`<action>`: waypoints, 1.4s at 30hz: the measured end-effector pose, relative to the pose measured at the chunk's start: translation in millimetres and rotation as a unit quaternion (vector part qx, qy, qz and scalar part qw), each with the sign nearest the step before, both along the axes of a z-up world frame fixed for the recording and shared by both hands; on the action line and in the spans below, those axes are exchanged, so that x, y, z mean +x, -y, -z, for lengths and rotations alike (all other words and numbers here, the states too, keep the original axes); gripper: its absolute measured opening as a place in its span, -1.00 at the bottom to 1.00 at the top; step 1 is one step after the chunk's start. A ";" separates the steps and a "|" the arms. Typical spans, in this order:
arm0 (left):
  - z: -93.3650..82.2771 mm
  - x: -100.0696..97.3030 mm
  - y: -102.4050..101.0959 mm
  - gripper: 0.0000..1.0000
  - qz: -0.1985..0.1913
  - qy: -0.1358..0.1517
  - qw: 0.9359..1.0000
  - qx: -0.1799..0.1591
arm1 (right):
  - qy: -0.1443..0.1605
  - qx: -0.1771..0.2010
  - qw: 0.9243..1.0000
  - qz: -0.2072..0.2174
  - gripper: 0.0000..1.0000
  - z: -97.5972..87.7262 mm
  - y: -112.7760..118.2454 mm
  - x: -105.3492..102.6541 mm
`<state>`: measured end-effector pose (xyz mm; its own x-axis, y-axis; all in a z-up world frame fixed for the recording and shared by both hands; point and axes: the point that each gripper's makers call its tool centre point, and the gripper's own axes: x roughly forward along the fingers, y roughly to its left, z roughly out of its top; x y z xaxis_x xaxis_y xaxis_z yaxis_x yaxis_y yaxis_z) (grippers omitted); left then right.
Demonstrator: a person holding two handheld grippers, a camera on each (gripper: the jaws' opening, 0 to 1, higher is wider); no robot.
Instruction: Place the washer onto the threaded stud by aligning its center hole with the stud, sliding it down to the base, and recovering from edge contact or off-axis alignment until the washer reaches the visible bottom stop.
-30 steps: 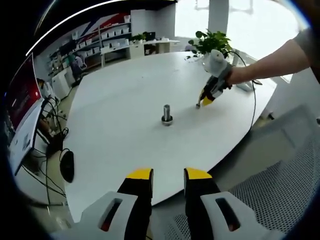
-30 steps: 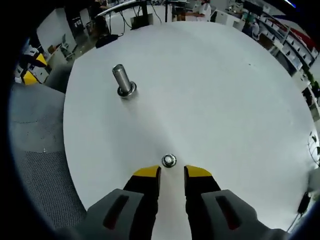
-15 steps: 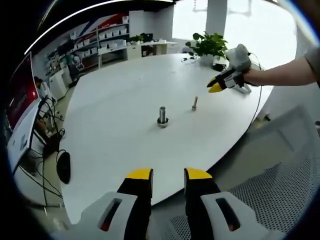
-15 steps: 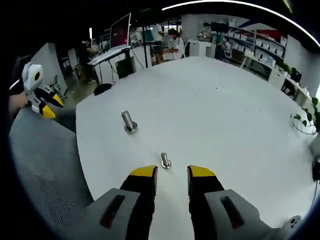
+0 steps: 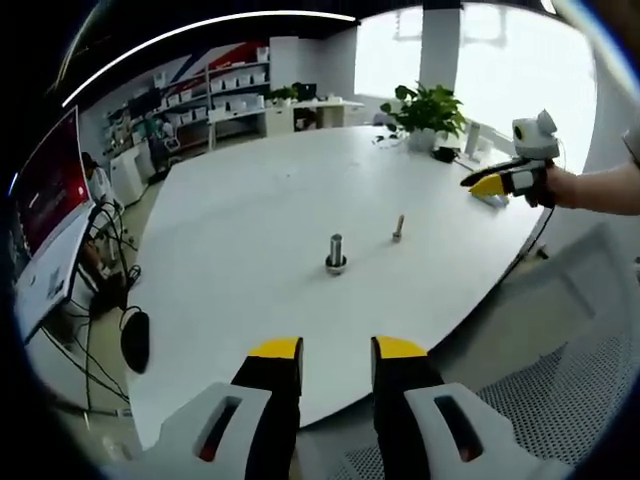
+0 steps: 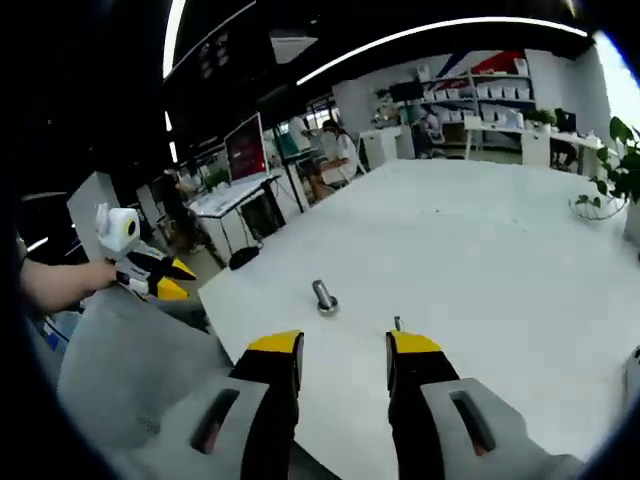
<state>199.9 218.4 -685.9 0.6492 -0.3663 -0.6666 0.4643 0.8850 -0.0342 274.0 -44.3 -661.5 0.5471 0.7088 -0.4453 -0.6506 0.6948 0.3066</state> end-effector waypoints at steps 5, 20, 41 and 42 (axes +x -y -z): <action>-5.4 2.8 -4.5 -0.49 -0.007 0.018 1.000 0.015 | 0.036 -0.023 0.999 -0.014 -0.19 -9.0 0.4 -25.9; -12.9 3.2 0.4 -0.50 -0.003 0.033 0.999 -0.009 | 0.025 0.006 0.999 0.035 0.04 -25.8 -3.1 -72.9; -23.6 -0.4 15.9 -0.39 0.002 0.041 0.995 -0.096 | -0.003 -0.060 0.994 0.089 0.04 5.0 16.0 -72.7; -23.3 -1.1 17.6 -0.39 0.009 0.043 0.995 -0.089 | -0.012 -0.087 0.992 0.088 0.06 12.6 20.7 -74.7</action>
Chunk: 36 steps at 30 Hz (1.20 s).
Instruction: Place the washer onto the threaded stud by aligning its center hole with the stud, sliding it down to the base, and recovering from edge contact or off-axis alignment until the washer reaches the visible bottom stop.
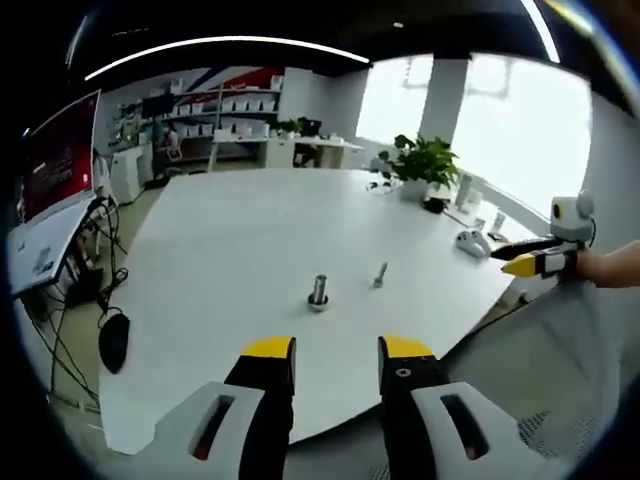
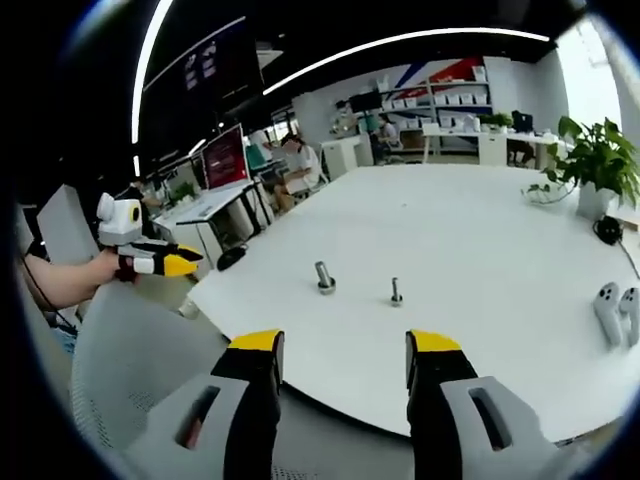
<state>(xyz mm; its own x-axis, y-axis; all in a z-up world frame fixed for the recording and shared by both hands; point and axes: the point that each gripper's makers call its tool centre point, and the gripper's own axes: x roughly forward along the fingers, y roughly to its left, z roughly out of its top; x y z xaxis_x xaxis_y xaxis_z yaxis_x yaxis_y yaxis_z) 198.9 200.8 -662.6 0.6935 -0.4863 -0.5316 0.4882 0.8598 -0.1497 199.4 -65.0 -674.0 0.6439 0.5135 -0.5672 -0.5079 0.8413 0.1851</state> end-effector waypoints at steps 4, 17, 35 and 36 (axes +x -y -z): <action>-0.7 1.1 -2.2 -0.41 -0.001 0.004 1.000 0.003 | 0.014 0.003 1.000 0.003 0.03 -4.6 -0.3 4.0; -3.3 0.3 2.8 -0.44 0.008 0.008 1.000 -0.007 | 0.016 -0.005 0.999 0.032 -0.06 -3.4 11.9 6.3; 3.3 -0.2 -0.9 -0.44 -0.003 -0.009 1.000 -0.006 | -0.001 -0.008 1.000 0.029 -0.07 2.6 11.4 3.7; 3.3 -0.7 -0.2 -0.44 -0.001 -0.008 1.000 -0.004 | 0.000 -0.008 1.000 0.030 -0.08 2.0 11.8 3.9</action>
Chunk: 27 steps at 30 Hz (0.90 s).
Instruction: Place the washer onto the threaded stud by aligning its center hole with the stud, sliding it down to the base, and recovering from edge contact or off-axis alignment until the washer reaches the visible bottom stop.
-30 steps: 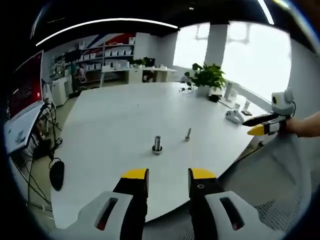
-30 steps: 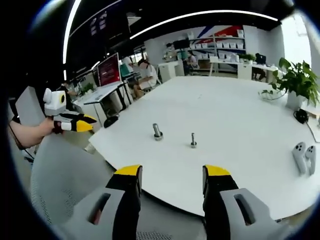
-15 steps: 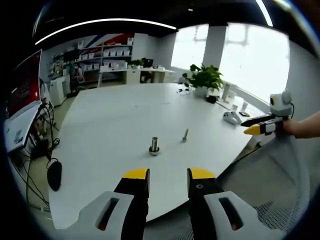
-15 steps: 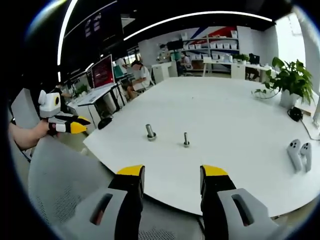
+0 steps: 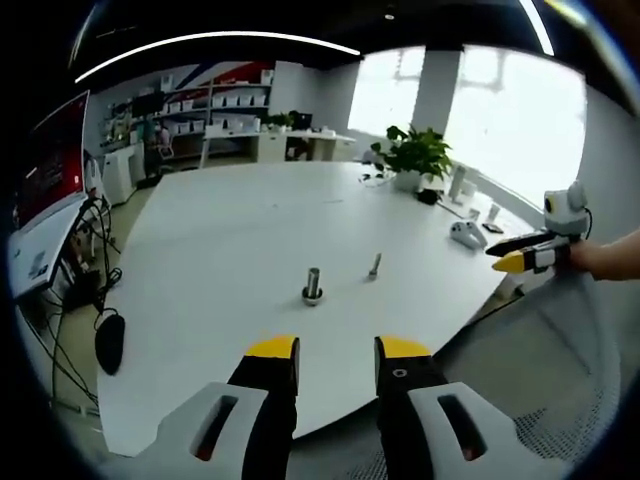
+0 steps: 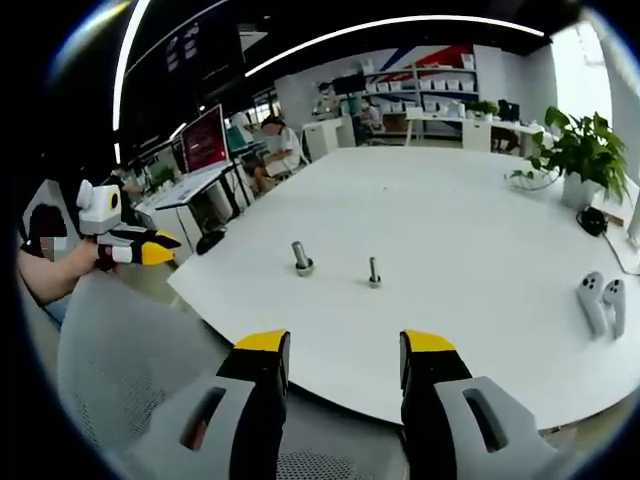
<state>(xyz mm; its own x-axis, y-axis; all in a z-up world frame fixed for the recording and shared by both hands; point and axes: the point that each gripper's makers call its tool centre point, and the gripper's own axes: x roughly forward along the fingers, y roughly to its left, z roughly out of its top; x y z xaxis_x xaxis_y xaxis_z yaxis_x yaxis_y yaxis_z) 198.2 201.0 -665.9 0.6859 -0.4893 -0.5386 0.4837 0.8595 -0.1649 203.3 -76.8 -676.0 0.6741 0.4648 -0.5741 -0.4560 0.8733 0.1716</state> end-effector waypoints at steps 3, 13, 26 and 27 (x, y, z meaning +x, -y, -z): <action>0.8 -0.5 0.5 -0.45 0.003 -0.001 1.000 0.002 | 0.000 0.004 1.000 0.006 -0.08 0.0 1.7 0.2; -1.8 1.1 -0.5 -0.50 0.001 0.006 1.000 0.001 | 0.003 0.007 1.000 0.011 -0.09 -1.7 2.6 0.8; -2.2 1.2 -3.6 -0.50 -0.005 0.008 1.000 0.006 | 0.005 0.005 1.000 0.005 -0.15 -1.8 1.9 1.2; -2.5 1.4 -4.3 -0.50 -0.008 0.008 1.000 0.005 | 0.005 0.004 1.000 0.003 -0.15 -2.6 0.3 0.3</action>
